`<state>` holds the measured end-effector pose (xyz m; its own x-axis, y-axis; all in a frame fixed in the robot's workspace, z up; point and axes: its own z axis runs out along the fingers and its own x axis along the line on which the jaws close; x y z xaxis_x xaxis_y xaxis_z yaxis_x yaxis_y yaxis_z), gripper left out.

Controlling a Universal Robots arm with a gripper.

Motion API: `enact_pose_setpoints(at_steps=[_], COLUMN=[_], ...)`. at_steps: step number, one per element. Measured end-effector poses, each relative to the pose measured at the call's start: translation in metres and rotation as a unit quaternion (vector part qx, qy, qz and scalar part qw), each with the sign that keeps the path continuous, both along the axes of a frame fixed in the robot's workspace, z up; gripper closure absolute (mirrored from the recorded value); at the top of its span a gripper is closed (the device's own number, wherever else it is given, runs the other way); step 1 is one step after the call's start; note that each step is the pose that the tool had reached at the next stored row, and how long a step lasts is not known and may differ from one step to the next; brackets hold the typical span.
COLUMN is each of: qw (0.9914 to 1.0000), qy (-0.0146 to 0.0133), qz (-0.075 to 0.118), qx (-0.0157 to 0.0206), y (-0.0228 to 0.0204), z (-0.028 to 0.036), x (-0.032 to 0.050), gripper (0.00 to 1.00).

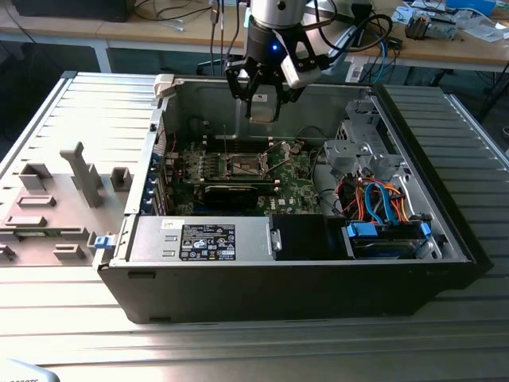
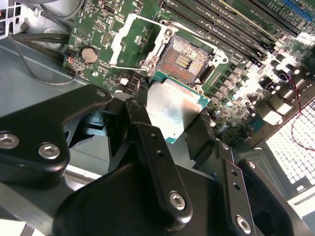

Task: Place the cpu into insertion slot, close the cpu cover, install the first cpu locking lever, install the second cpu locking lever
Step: 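Place the cpu into insertion slot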

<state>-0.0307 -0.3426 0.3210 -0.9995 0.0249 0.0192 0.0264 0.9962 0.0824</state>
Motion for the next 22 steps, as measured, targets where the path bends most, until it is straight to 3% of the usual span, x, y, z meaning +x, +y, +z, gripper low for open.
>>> enact_pose_setpoints(at_steps=[2, 22], qw=[1.0, 1.0], qy=[0.0, -0.0001], qz=[0.0, 0.0], qx=[0.0, 0.0], y=[0.0, 0.0], z=[-0.0038, -0.0081], x=[0.0, 0.0], gripper=[0.46, 0.46])
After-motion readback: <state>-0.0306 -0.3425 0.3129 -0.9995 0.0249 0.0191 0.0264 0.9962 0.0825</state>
